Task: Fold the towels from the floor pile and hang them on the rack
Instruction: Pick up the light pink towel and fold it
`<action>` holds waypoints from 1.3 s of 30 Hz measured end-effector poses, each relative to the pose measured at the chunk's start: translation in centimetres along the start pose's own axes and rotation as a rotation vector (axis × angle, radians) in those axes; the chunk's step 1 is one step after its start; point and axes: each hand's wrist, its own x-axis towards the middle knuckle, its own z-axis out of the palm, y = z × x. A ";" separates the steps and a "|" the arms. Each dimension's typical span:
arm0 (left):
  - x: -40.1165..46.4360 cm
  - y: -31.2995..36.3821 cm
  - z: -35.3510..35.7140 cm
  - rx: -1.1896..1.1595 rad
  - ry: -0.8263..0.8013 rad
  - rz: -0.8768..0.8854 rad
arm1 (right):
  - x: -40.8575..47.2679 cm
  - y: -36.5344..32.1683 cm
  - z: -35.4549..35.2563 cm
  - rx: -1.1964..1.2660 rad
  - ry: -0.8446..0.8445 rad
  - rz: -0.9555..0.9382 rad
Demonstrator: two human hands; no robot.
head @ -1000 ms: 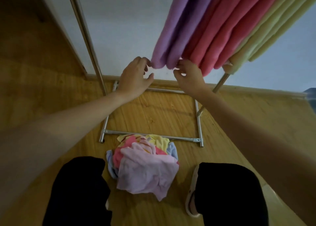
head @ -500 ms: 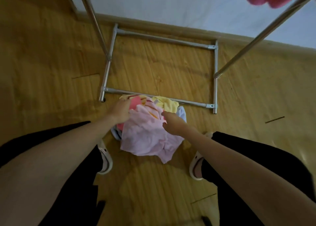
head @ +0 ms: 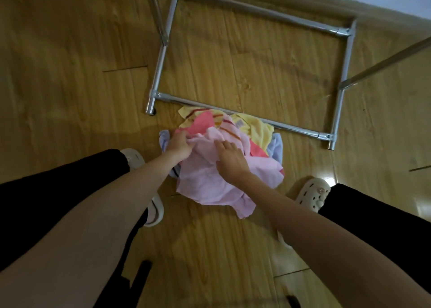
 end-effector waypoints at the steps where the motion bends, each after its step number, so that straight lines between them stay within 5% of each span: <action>1: 0.0 0.2 -0.1 -0.030 0.011 -0.002 | 0.1 0.1 0.0 -0.026 0.003 -0.006; 17: -14.0 7.5 -4.4 -0.509 -0.043 0.092 | -9.2 1.0 -6.8 0.388 -0.082 0.002; 25: -24.4 14.2 -8.4 -0.262 -0.315 0.499 | -15.9 -0.4 -15.1 0.480 0.109 0.021; 30: -30.7 18.6 -12.7 -0.149 -0.391 0.662 | -20.6 -2.2 -22.2 0.748 -0.063 -0.079; 35: -35.6 21.9 -16.0 -0.152 -0.370 0.790 | -24.3 -4.0 -26.3 0.586 -0.235 -0.248; 39: -38.3 22.5 -17.5 -0.296 -0.341 0.763 | -26.3 -4.9 -27.9 0.523 -0.033 -0.260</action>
